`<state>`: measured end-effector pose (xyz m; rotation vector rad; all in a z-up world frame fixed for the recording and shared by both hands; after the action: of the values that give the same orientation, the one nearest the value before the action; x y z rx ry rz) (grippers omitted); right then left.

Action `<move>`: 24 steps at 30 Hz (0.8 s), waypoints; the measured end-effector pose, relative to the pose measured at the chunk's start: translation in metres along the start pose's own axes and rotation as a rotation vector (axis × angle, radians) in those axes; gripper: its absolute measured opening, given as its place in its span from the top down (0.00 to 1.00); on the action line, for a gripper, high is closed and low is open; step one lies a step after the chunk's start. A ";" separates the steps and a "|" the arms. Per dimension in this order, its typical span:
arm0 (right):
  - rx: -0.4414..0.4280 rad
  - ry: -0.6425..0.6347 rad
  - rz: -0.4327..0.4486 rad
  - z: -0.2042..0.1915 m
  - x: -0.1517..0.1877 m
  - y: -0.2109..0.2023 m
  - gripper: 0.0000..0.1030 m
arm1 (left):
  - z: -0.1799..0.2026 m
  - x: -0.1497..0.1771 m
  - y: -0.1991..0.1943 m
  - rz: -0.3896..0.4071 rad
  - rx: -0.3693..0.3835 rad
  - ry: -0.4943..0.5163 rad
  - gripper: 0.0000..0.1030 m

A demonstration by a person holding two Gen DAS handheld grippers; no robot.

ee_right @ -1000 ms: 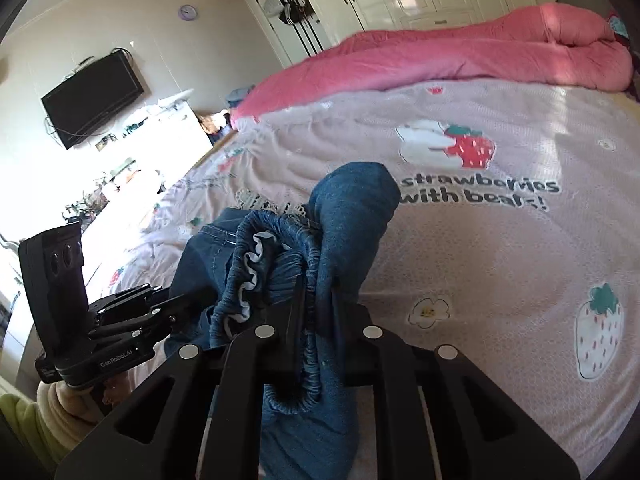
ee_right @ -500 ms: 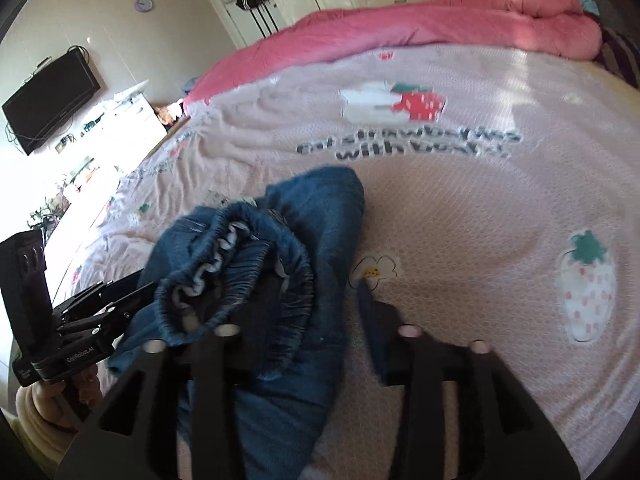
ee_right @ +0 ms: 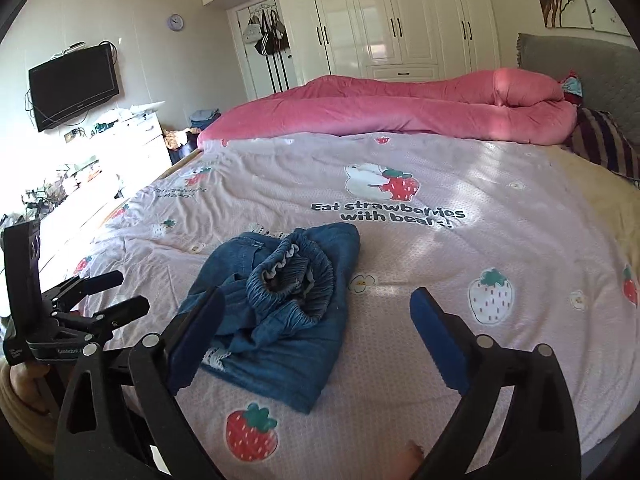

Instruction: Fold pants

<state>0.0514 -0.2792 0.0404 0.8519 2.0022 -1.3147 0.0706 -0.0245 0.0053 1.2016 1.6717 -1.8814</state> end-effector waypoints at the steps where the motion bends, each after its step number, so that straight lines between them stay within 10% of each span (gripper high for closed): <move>1: -0.002 0.000 0.002 -0.001 0.002 -0.003 0.08 | 0.001 0.004 -0.005 0.004 -0.002 -0.012 0.09; 24: 0.075 -0.089 0.000 -0.012 0.061 -0.034 0.05 | 0.027 0.058 -0.028 -0.072 -0.020 -0.073 0.09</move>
<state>-0.0144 -0.2667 0.0166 0.8132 1.8942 -1.4106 0.0069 -0.0271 -0.0237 1.0657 1.7116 -1.9220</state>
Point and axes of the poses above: each gripper's, at about its wrist camera, not at the fingertips, and y roughly the way its jaws point, z to its right, x to its underside, the point moved 4 cm from there along y, roughly the way its jaws point, and after that the axes turned 11 degrees about y, right-handed, at the moved point
